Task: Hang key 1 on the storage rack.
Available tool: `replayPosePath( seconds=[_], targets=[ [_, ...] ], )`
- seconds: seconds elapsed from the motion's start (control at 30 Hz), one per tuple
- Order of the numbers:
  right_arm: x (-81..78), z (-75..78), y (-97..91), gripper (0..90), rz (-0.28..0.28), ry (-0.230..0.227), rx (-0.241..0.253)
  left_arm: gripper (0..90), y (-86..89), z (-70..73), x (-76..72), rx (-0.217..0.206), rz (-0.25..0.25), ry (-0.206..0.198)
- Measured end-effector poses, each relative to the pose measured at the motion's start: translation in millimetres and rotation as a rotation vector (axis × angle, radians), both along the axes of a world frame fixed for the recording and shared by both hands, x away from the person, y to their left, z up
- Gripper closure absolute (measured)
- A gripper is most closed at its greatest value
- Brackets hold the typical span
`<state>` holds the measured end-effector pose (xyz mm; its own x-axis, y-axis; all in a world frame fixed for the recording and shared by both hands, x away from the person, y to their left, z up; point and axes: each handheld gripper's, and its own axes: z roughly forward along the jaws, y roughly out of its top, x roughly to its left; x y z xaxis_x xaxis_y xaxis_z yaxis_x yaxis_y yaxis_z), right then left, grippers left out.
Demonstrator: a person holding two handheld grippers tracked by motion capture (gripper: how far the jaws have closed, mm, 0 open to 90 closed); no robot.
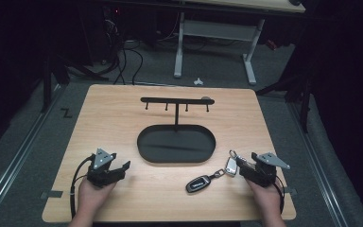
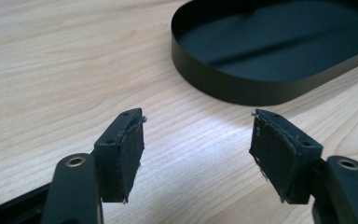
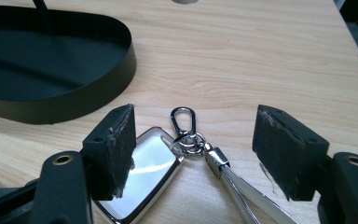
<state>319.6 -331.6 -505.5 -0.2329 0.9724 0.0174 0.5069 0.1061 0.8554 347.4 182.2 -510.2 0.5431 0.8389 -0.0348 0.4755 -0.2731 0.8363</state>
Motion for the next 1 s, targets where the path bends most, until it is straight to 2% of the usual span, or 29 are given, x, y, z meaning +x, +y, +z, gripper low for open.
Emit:
replayPosePath(
  seconds=[0.1,0.2,0.33,0.43,0.53,0.57,0.67,0.77,0.83,0.9,1.0],
  targets=[
    [-1.0,-0.3,-0.3,29.7,-0.001,0.005,0.013,36.1,-1.8,2.3,-0.9,-0.011,0.000,-0.012],
    [-3.8,-0.3,-1.6,27.8,0.007,0.005,0.021,36.1,-5.3,1.7,0.1,-0.017,-0.004,-0.004],
    [-7.7,0.3,-4.8,25.9,0.003,0.001,0.017,36.3,-14.6,-1.6,1.0,0.001,-0.020,0.010],
    [-11.9,1.7,-7.6,25.1,-0.001,0.015,0.028,36.9,-22.0,-0.5,1.3,-0.004,-0.043,0.017],
    [-15.3,3.1,-5.5,23.3,0.011,0.015,0.024,39.0,-30.0,3.0,1.6,-0.014,-0.068,0.006],
    [-18.4,4.5,-1.4,23.3,0.031,0.025,0.020,40.8,-33.0,3.5,1.7,-0.017,-0.074,0.003],
    [-21.4,4.7,5.2,24.0,0.060,0.049,0.028,41.9,-42.3,3.9,1.8,0.001,-0.099,-0.003],
    [-27.1,2.5,23.2,30.1,0.115,0.092,0.033,41.6,-47.9,4.0,2.2,0.012,-0.116,-0.005],
    [-28.3,2.0,27.2,32.2,0.126,0.105,0.037,41.3,-49.6,4.7,2.4,0.023,-0.123,-0.011],
    [-30.2,0.5,38.5,40.2,0.159,0.124,0.024,41.2,-48.8,5.5,2.3,0.014,-0.122,-0.013],
    [-31.0,-4.5,55.1,56.1,0.173,0.170,0.037,41.1,-46.1,5.2,4.1,-0.006,-0.114,-0.011]
  ],
)
